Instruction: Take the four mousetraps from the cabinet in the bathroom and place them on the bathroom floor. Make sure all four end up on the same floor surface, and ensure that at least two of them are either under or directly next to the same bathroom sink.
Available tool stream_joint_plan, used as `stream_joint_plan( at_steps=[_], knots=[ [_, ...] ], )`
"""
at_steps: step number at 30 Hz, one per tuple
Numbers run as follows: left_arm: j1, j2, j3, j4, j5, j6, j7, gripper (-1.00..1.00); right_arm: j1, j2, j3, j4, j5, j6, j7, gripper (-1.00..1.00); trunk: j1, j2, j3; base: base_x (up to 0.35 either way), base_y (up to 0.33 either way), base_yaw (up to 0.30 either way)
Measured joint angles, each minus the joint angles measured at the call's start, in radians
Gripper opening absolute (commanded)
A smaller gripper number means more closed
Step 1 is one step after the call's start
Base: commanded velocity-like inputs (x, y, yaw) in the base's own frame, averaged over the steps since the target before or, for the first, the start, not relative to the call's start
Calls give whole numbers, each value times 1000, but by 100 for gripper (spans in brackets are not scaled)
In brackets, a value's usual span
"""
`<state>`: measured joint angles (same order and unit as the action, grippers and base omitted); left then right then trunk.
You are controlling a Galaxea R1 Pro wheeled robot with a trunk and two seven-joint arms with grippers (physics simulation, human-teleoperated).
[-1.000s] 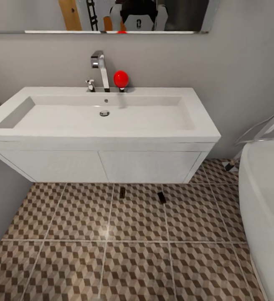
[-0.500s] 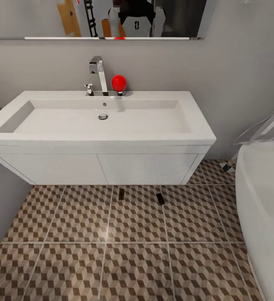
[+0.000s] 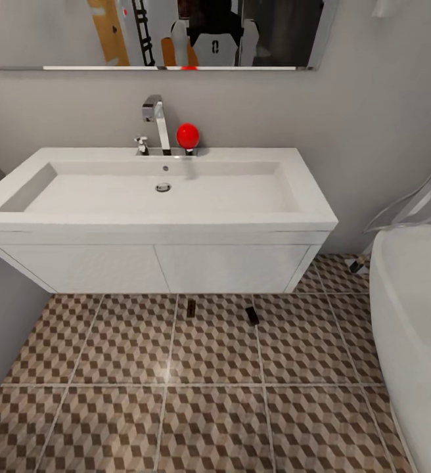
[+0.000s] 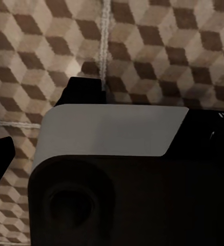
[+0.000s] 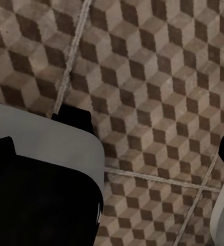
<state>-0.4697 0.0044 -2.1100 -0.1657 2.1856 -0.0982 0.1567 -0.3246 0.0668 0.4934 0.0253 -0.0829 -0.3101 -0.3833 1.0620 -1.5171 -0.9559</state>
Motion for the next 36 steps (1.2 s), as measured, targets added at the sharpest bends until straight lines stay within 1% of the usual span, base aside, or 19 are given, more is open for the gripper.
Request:
stream_joint_plan(
  at_steps=[20,27,36],
  knots=[
    [0,8,0,-3,1,6,3,100,0,1,0,-1,-4,-2,0,100,0,0,32,0,0,0],
    [0,24,0,-3,1,6,2,100,1,3,0,0,-4,-2,0,100,0,0,44,0,0,0],
    [0,69,0,-4,1,6,2,100,2,-2,-1,0,-5,-2,0,100,0,0,58,0,0,0]
  ],
)
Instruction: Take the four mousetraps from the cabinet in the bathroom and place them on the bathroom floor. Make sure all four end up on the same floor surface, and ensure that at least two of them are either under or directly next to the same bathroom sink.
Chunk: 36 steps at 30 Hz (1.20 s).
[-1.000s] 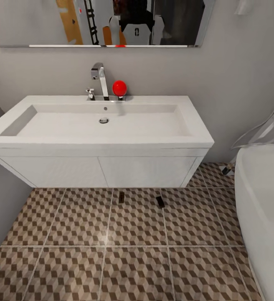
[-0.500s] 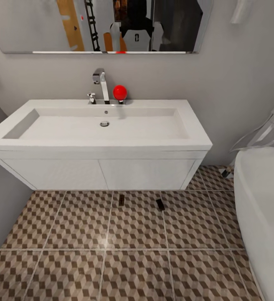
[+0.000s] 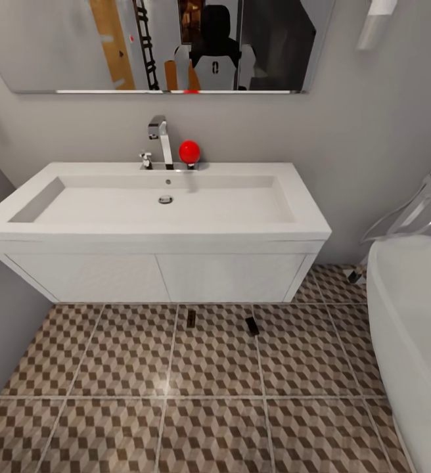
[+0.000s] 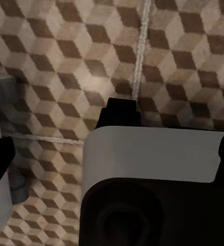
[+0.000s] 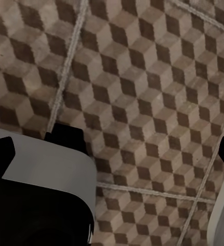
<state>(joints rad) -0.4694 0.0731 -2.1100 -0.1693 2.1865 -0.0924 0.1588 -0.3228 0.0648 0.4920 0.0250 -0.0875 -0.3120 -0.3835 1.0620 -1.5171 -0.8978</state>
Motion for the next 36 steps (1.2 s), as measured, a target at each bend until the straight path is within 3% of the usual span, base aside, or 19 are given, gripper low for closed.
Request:
stream_joint_plan(
  at_steps=[10,36],
  knots=[
    [0,32,0,0,0,0,0,100,0,0,0,1,3,0,0,100,0,0,16,0,0,0],
    [0,34,0,-3,0,0,0,100,0,-1,0,-1,4,0,0,100,0,0,58,0,0,0]
  ],
)
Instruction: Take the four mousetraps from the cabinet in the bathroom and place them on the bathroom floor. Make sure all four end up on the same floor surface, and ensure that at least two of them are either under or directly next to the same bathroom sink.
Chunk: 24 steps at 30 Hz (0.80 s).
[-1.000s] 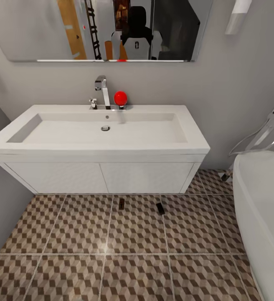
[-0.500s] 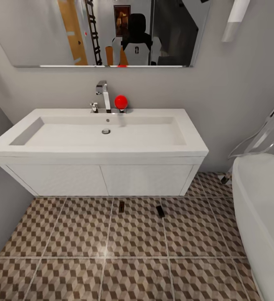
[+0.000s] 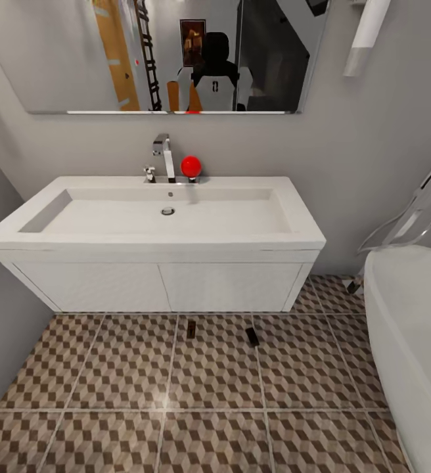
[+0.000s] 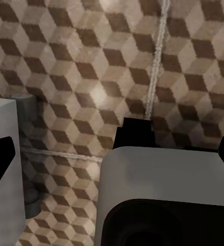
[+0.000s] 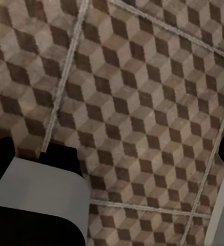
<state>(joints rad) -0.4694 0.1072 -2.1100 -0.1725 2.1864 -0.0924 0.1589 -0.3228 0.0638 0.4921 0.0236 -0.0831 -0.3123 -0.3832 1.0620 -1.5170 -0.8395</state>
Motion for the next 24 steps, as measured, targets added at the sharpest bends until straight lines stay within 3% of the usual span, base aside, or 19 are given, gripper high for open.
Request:
stream_joint_plan(
  at_steps=[10,24],
  knots=[
    [0,0,0,0,0,0,0,100,0,4,0,-1,-3,0,0,100,0,0,16,0,0,-38],
    [0,0,0,0,0,0,0,100,0,5,0,-1,1,0,0,100,0,0,39,0,0,-120]
  ],
)
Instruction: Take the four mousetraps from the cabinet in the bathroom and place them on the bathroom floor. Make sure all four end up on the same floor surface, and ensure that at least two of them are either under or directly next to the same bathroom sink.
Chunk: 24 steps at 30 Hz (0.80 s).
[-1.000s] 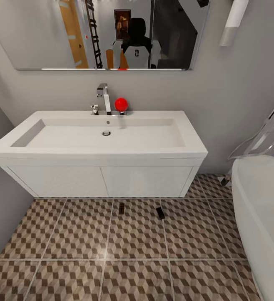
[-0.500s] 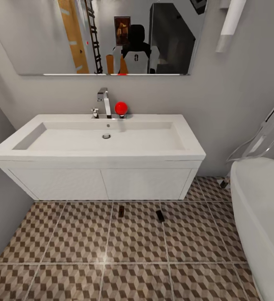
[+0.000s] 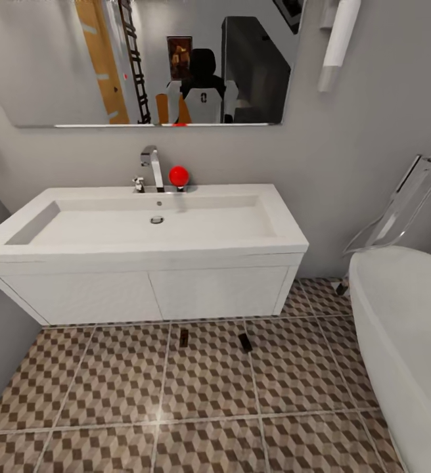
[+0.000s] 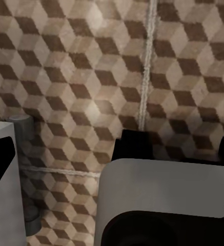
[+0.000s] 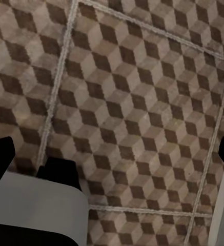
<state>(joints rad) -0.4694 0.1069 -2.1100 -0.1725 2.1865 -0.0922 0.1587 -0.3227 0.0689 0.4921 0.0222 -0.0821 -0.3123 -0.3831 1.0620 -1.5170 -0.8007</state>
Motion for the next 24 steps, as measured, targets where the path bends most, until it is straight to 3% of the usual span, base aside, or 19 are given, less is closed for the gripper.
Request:
stream_joint_plan(
  at_steps=[24],
  knots=[
    [0,1,0,0,0,0,0,100,0,1,1,1,1,1,0,100,0,0,39,0,0,-129]
  ],
)
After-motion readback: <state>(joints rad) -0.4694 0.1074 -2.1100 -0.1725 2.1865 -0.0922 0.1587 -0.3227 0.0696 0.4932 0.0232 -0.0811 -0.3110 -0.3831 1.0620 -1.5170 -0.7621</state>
